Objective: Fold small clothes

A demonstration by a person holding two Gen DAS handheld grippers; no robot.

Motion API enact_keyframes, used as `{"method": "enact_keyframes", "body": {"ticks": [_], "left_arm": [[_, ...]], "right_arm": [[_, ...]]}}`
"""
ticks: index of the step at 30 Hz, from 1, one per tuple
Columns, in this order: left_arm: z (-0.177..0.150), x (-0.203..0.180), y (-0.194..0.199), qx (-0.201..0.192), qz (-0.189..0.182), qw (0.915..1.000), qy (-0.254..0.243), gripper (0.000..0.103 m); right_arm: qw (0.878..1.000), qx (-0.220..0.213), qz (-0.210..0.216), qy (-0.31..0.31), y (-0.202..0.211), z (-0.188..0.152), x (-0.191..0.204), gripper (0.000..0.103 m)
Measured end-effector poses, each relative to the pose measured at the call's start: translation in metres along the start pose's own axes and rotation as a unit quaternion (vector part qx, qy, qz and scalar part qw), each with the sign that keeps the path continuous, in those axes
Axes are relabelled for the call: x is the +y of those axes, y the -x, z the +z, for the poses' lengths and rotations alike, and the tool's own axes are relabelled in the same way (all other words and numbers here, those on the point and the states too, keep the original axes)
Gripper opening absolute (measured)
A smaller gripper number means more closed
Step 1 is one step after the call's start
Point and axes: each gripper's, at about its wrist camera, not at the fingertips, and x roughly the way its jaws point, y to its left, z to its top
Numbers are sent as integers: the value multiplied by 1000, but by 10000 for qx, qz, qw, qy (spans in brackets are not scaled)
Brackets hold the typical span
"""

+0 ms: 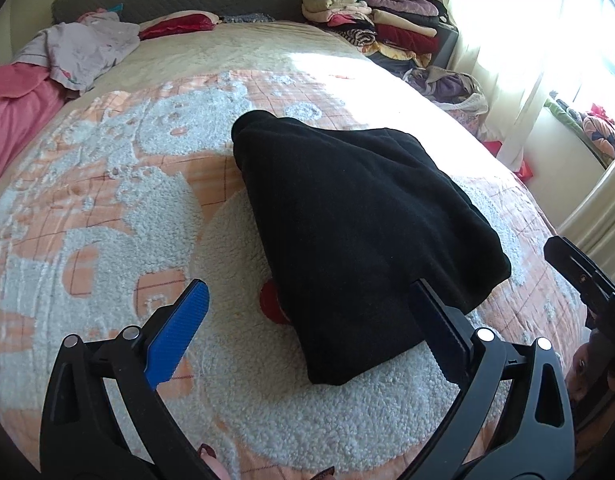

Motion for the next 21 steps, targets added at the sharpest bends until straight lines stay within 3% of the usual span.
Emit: {"method": "enact_keyframes", "body": {"ticks": [9, 21], "left_arm": [[-34, -2, 57, -572, 110, 9982, -102, 94], [-89, 15, 64, -243, 197, 9995, -103, 93]], "right_arm": [[9978, -530, -19, 406, 60, -20, 27, 98], [9965, -349, -231, 724, 83, -69, 51, 98]]}}
